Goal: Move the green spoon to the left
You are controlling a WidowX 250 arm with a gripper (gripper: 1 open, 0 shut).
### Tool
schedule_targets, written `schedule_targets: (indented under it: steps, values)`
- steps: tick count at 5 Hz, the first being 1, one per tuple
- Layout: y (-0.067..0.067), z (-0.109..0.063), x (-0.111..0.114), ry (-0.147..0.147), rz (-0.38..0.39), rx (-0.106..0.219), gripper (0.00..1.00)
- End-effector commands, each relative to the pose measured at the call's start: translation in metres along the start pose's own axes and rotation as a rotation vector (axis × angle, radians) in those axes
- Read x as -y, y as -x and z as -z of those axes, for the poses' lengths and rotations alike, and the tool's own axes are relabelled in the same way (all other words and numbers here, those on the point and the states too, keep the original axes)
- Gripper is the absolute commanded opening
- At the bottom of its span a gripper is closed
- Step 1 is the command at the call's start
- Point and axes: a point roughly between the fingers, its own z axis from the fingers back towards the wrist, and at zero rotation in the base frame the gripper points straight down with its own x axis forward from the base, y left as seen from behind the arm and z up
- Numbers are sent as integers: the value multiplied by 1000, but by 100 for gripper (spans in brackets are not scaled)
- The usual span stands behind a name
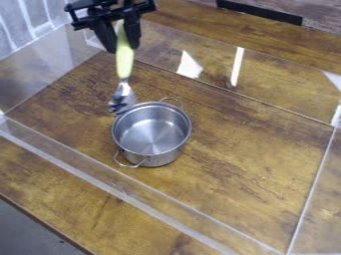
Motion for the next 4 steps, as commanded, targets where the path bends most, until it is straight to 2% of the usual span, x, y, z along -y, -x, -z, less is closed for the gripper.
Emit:
schedule_targets:
  steps: [1,2,4]
  values:
    - [-16,-26,-21,-46,48,117,0]
    - [-21,-17,-40,-101,66,126,0]
    - [-19,11,-73,-198,89,106,0]
